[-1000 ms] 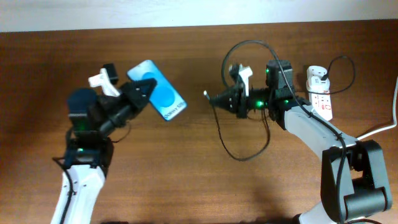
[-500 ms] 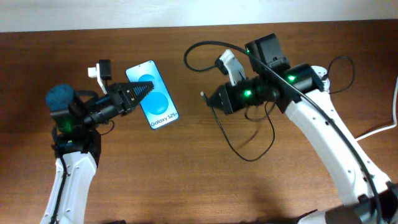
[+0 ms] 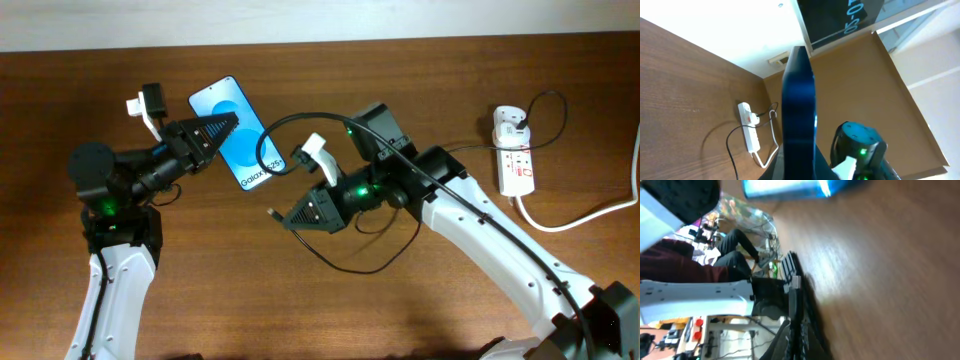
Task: Plug charger to phone and switch on socket
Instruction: 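Carry the cable plug with the right gripper to the phone's bottom, then push the cable plug into the phone's bottom port with the right gripper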
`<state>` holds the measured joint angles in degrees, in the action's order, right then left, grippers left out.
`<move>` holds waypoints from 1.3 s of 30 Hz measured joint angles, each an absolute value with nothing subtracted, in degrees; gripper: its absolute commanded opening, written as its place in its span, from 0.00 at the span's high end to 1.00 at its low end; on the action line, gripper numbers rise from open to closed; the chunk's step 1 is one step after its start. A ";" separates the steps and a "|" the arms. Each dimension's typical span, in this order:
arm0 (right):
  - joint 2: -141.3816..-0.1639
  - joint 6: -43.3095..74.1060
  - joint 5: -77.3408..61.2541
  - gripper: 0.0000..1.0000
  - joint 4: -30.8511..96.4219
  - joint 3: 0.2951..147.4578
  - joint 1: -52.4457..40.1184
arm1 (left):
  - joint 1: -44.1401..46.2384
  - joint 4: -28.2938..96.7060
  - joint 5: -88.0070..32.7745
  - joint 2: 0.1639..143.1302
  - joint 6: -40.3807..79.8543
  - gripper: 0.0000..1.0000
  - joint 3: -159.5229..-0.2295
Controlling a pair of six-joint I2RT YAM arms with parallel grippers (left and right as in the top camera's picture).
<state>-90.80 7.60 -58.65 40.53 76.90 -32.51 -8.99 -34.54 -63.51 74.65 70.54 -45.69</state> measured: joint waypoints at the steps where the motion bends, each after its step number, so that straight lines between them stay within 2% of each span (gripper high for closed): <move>1: -90.78 7.97 -59.02 0.95 39.22 76.90 -32.51 | -8.99 -34.52 -63.37 74.65 71.05 1.00 -45.69; 10: -90.78 13.82 -59.96 0.96 28.86 76.77 -28.80 | -8.99 -34.57 -63.11 74.65 72.10 1.00 -45.69; 39: -90.78 16.78 -63.94 0.96 28.25 76.75 -28.80 | -8.99 -34.52 -61.49 74.65 73.38 1.00 -45.69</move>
